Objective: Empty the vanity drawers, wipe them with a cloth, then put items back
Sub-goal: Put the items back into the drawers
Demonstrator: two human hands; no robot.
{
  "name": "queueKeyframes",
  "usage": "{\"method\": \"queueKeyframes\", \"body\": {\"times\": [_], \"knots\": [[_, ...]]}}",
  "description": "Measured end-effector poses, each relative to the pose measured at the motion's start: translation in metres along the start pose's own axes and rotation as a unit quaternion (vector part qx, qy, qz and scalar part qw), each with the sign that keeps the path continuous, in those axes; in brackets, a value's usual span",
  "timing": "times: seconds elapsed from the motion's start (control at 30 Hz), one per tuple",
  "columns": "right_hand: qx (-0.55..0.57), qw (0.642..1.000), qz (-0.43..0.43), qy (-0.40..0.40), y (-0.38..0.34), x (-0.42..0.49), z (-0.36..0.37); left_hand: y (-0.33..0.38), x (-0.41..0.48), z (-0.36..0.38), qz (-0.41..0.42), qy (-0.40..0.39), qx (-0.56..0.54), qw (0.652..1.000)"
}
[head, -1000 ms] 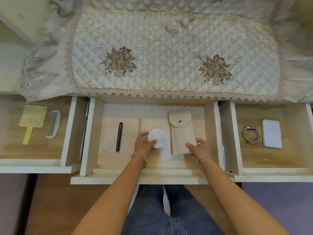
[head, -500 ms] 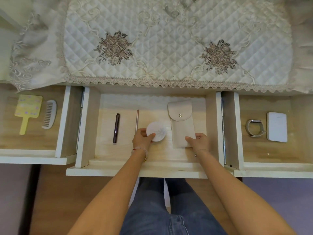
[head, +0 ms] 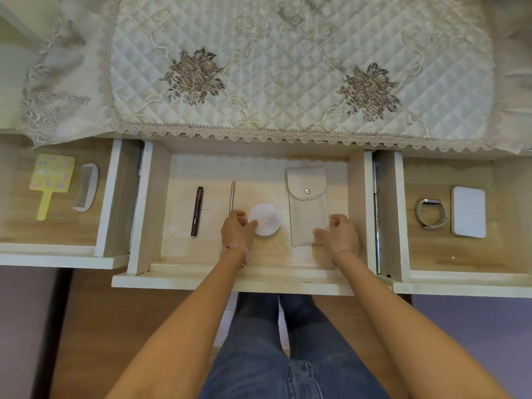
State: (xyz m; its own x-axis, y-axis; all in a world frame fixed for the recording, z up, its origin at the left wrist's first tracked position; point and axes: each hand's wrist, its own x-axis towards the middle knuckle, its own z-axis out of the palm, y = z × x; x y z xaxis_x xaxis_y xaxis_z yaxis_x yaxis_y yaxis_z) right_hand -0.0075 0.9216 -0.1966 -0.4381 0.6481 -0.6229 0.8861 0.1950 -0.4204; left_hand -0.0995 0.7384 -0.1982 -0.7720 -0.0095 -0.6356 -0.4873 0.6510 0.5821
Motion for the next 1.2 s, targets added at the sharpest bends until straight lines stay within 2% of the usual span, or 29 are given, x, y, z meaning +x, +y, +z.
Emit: {"method": "queueKeyframes", "body": {"times": [0.1, 0.2, 0.33, 0.5, 0.7, 0.97, 1.2], "knots": [[-0.029, 0.995, -0.090, 0.031, -0.010, -0.011, -0.015, 0.004, -0.007, -0.013, 0.069, -0.005, 0.026, 0.997], [-0.023, 0.984, -0.169, 0.054, -0.022, -0.026, -0.035, 0.010, -0.017, -0.029, 0.178, 0.008, 0.096, 0.979], [-0.033, 0.957, -0.271, 0.094, -0.035, -0.042, -0.062, 0.025, -0.034, -0.049, 0.304, 0.046, 0.175, 0.935], [-0.060, 0.926, -0.350, 0.130, -0.044, -0.057, -0.085, 0.049, -0.058, -0.071, 0.432, 0.126, 0.256, 0.855], [-0.088, 0.898, -0.401, 0.159, -0.042, -0.068, -0.100, 0.069, -0.076, -0.086, 0.484, 0.176, 0.310, 0.799], [-0.093, 0.879, -0.426, 0.195, -0.036, -0.076, -0.109, 0.077, -0.089, -0.096, 0.488, 0.185, 0.350, 0.777], [-0.087, 0.882, -0.403, 0.230, -0.021, -0.087, -0.121, 0.091, -0.098, -0.082, 0.535, 0.159, 0.347, 0.753]]}}
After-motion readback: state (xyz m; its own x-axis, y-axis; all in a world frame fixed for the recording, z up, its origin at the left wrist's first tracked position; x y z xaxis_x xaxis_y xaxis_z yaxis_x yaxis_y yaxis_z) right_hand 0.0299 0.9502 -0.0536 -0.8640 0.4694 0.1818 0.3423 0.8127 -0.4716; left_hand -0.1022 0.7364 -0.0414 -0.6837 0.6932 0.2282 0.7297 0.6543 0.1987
